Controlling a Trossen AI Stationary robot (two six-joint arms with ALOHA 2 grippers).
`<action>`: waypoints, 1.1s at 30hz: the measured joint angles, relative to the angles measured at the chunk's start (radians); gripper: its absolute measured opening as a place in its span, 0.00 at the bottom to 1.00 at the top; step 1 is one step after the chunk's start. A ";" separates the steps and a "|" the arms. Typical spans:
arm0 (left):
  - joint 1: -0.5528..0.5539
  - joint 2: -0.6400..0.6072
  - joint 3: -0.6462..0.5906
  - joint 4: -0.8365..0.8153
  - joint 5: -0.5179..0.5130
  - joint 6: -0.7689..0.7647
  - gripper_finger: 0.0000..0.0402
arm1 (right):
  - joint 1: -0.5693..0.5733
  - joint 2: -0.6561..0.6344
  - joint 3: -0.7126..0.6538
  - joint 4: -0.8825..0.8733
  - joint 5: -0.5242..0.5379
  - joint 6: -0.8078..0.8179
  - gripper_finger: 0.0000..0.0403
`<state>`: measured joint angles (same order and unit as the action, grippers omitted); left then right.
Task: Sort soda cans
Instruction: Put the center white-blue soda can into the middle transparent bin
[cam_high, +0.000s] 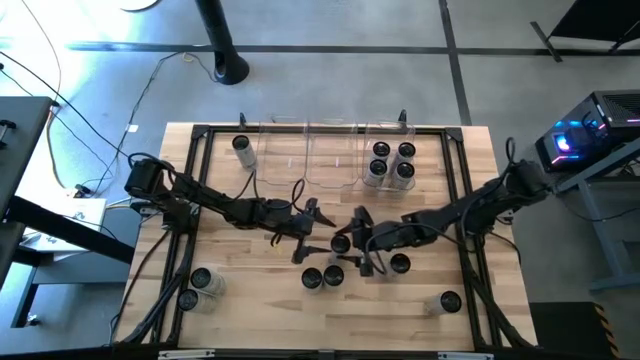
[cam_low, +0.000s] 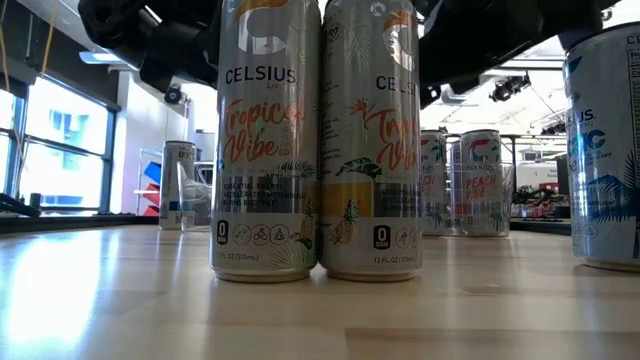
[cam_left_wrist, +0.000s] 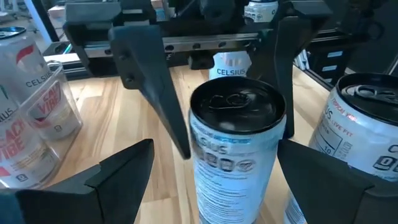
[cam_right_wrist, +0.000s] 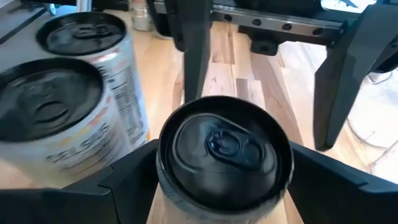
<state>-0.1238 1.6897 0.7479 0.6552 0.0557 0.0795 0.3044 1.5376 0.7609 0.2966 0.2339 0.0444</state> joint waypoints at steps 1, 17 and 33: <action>0.000 0.000 0.000 0.000 -0.002 0.000 0.84 | -0.004 0.005 0.004 0.000 0.001 0.000 0.76; -0.056 -0.252 0.000 -0.348 -0.295 -0.060 0.84 | -0.038 -0.122 0.041 -0.026 0.146 -0.048 0.59; -0.242 -0.471 0.000 -0.607 -0.767 -0.098 0.84 | -0.535 -0.186 0.172 -0.149 -0.048 -0.180 0.59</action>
<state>-0.3659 1.2183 0.7475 0.0479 -0.7112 -0.0184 -0.2309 1.3512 0.9329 0.1472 0.1857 -0.1354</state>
